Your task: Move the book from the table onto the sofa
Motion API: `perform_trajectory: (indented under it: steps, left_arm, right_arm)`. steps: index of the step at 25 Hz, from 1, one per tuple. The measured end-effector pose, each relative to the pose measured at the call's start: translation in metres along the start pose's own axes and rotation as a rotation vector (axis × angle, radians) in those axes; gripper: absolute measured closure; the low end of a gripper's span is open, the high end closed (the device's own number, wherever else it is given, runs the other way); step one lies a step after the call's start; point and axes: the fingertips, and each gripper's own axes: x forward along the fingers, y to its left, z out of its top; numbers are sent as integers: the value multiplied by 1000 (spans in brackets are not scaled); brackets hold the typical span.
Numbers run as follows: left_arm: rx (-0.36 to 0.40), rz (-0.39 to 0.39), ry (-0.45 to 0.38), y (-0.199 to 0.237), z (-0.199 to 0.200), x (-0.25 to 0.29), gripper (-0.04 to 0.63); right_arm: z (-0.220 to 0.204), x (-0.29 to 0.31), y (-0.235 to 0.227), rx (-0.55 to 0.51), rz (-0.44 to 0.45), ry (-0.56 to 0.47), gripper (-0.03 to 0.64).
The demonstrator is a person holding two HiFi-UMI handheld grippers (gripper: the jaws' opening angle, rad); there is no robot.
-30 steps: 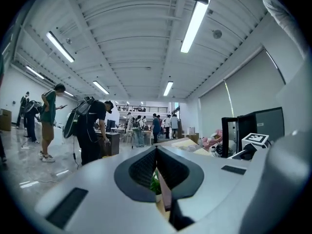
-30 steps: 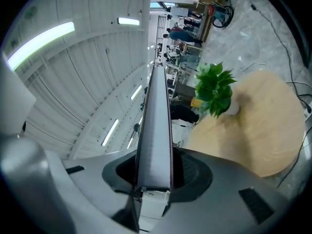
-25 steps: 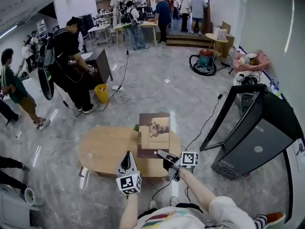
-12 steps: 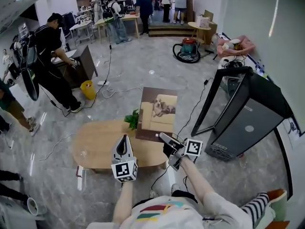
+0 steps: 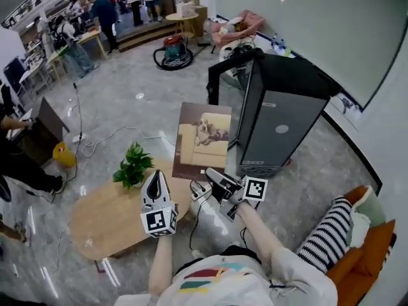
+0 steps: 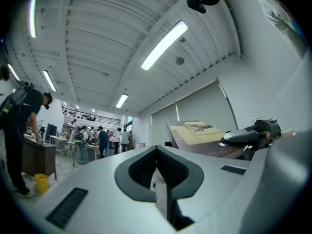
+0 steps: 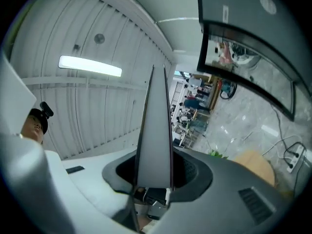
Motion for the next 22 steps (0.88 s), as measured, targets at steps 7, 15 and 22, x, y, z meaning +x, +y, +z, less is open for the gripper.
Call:
perform_trajectory:
  steps: [7,15,22]
  left_arm:
    - [-72,-358,-58,-190,3,93,589]
    - [-148,-898,-94,-465,9,89,589]
    - [-240,-1340,-133,-651,27,16,589]
  right_arm:
    - [105,-166,-6,-144,-195,-289,465]
    - [145,-404,40,-311,-452,-705,465]
    - [120,-560,108,-430,-670,-1061,465]
